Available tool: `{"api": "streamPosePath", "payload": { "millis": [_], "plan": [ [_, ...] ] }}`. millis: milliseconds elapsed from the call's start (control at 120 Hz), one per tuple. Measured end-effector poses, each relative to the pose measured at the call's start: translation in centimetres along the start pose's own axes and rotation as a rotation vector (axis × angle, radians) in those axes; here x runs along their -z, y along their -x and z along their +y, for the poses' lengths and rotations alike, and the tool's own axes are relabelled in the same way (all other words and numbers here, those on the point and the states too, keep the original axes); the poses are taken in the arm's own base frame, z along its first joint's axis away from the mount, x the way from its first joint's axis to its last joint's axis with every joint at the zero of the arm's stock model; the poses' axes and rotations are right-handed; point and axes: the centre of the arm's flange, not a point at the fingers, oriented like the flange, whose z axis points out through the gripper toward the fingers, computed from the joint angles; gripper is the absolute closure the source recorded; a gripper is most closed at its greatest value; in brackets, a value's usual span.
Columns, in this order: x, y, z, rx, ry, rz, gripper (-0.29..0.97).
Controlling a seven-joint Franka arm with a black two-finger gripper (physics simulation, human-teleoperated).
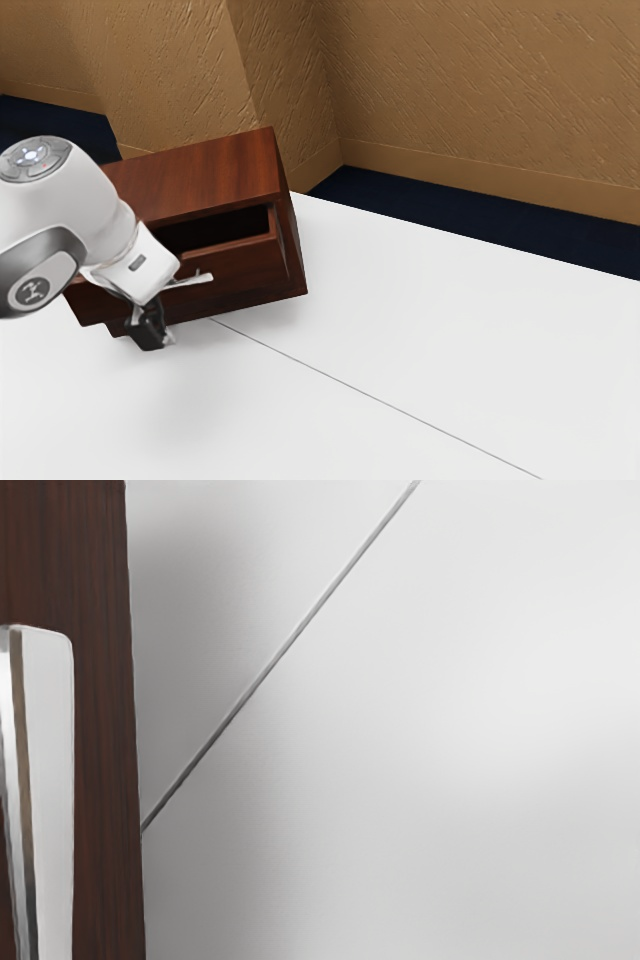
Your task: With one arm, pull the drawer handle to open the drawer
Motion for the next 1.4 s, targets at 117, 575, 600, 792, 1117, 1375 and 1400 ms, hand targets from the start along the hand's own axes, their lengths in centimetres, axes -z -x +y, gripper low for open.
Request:
{"api": "streamPosePath", "payload": {
  "millis": [117,575,600,792,1117,1375,1400],
  "plan": [
    [0.3,0.1,0.6,-0.007,0.008,0.007,0.0],
    [0.7,-1.0,2.8,-0.06,0.046,0.014,0.0],
    [0.7,-1.0,3.0,-0.063,0.049,0.015,0.0],
    [1.0,-1.5,4.2,-0.091,0.066,0.024,0.0],
    [1.9,-1.1,4.2,-0.09,0.072,0.022,0.03],
    [4.0,-0.8,3.8,-0.085,0.057,0.029,0.01],
    [4.3,-0.7,3.6,-0.082,0.054,0.031,0.01]
  ]
}}
